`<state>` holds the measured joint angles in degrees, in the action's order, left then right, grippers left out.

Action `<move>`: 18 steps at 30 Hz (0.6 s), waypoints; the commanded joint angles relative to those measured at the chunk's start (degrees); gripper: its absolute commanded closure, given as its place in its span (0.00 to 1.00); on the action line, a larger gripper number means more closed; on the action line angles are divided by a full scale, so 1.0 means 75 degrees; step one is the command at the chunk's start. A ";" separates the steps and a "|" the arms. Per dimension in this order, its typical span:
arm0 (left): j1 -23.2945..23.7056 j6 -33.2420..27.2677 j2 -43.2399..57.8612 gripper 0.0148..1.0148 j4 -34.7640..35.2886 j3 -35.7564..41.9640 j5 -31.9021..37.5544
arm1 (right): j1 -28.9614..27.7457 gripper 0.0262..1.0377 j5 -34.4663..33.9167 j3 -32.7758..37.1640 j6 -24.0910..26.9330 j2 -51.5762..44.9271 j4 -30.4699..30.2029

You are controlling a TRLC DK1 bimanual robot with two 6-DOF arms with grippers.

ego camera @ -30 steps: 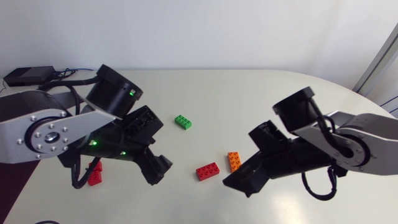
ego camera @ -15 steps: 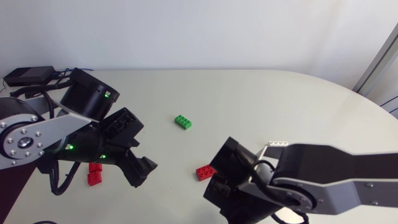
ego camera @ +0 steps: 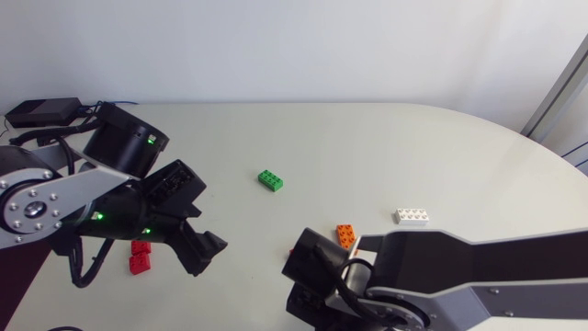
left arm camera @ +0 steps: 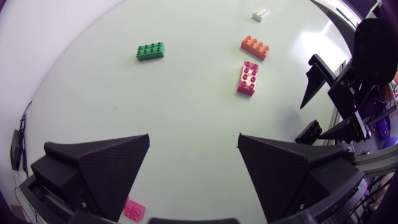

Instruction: Sort duplo bricks by size, large to the right and small to the left

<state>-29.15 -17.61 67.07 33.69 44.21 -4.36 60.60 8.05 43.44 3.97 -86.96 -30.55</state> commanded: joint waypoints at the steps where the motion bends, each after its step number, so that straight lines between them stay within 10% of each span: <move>1: 0.0124 -0.0242 -0.0048 0.03 0.0019 -0.0234 -0.0133 | 0.0088 0.14 -0.0090 0.0208 0.0116 -0.0206 -0.0134; 18: 0.0101 -0.0231 0.0046 0.03 0.0031 -0.0199 -0.0321 | 0.0135 0.36 -0.0136 0.0231 -0.0002 -0.0464 -0.0298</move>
<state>-28.56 -18.44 67.07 33.69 44.07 -6.07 61.12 7.49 44.66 3.92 -88.77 -31.94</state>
